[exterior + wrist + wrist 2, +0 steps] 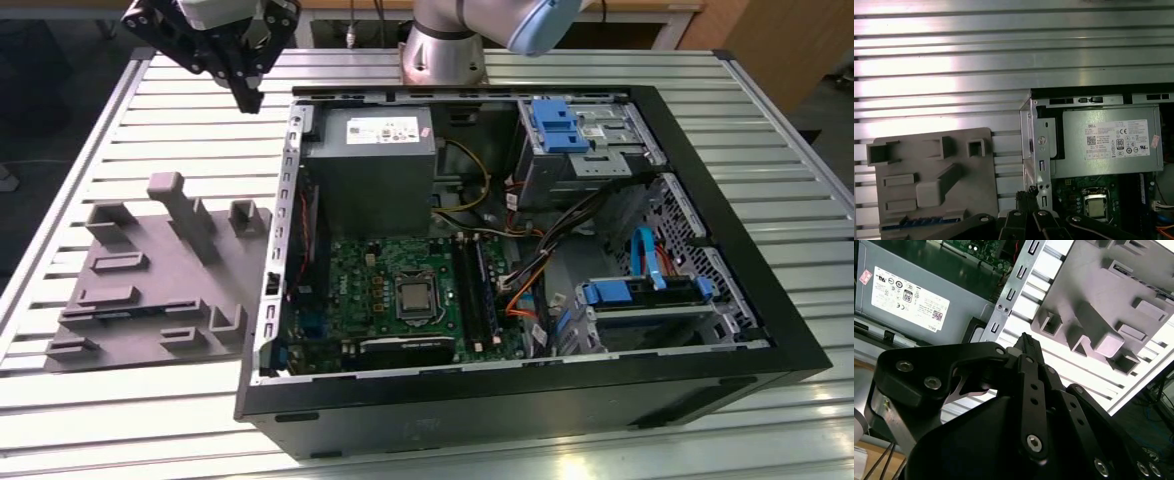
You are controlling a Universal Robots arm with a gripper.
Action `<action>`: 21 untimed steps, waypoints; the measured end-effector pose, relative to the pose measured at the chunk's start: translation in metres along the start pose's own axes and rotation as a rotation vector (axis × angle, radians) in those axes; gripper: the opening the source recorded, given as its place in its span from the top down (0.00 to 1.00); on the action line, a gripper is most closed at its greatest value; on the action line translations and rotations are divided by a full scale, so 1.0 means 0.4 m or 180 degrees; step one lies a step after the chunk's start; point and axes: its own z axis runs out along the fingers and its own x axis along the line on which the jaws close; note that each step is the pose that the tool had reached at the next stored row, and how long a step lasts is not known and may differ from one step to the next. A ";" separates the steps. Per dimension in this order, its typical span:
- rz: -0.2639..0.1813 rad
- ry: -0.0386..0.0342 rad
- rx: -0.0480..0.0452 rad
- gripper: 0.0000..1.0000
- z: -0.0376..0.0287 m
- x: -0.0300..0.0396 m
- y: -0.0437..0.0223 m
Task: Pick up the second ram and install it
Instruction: 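Reach for the second ram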
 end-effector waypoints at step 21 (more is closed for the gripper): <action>-0.0001 -0.0009 -0.0001 0.89 -0.002 0.036 -0.003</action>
